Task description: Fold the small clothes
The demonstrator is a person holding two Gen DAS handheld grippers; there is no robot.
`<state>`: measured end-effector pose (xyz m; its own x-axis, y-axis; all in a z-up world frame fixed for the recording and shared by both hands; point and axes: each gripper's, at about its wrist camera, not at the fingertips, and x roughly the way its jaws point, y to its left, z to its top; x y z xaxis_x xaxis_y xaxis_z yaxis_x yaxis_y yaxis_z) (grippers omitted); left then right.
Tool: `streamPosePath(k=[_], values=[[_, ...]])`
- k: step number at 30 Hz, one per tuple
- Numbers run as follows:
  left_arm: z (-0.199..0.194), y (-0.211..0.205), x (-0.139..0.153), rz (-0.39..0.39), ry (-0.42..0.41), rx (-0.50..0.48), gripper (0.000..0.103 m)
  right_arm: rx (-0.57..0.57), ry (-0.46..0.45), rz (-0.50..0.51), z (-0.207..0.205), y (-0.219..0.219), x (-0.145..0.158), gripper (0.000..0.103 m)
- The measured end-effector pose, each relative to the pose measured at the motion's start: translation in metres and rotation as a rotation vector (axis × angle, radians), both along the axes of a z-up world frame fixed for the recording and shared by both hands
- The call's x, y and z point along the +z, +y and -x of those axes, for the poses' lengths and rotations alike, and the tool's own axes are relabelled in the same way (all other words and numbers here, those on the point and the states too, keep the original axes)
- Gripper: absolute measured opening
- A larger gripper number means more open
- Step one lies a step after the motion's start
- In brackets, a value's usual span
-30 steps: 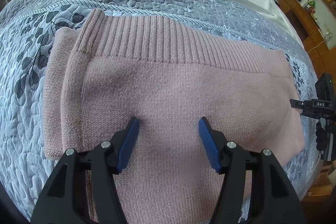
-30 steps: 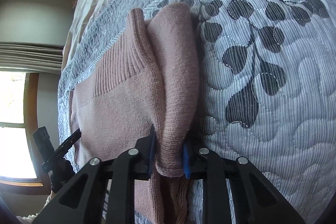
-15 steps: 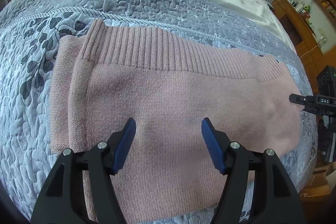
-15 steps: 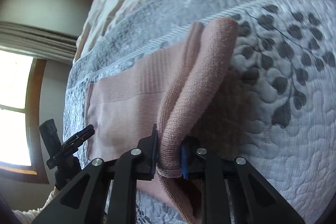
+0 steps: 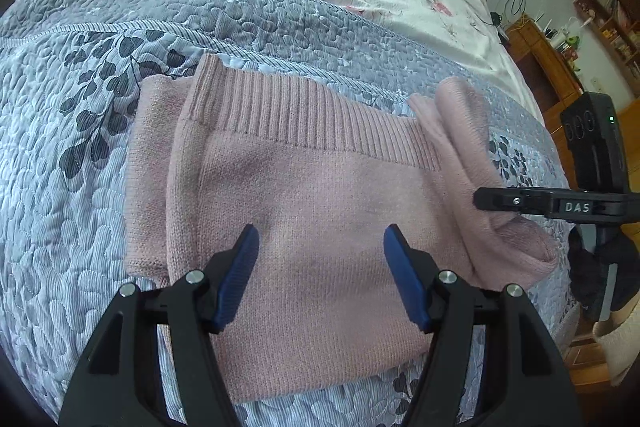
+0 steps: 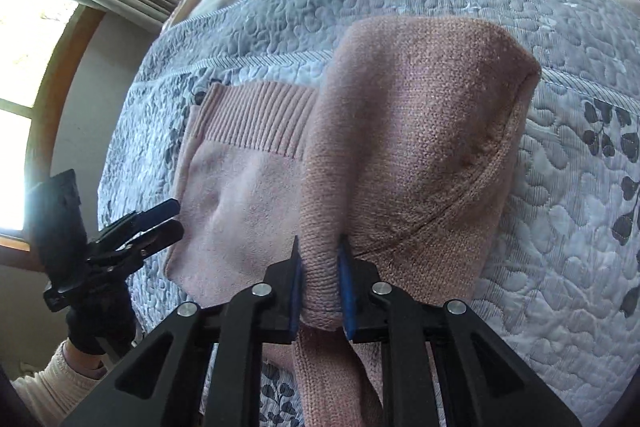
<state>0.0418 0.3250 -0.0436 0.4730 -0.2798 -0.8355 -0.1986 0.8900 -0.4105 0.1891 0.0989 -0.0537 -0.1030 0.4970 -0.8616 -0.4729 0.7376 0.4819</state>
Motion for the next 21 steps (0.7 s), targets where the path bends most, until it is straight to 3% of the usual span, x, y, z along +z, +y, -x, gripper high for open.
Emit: streamPosePath(k=[3,7,10,15,21], values=[[0.0,0.0,0.001,0.027,-0.004,0.001,0.064,0.002,0.014,0.025,0.001,0.004,-0.011,0.019],[-0.005,-0.004,0.005,0.062,-0.014,-0.008,0.065,0.002,0.071,0.001,-0.001,0.008,-0.021,0.038],[-0.012,-0.008,0.008,0.12,-0.022,-0.017,0.065,-0.024,0.143,-0.07,-0.006,0.005,-0.023,0.051],[-0.032,-0.024,0.004,0.28,-0.008,-0.035,0.065,-0.106,0.17,-0.169,-0.015,-0.028,0.001,0.051],[-0.073,-0.056,-0.025,0.458,0.067,-0.064,0.067,-0.193,0.081,-0.112,-0.024,-0.086,0.019,0.051]])
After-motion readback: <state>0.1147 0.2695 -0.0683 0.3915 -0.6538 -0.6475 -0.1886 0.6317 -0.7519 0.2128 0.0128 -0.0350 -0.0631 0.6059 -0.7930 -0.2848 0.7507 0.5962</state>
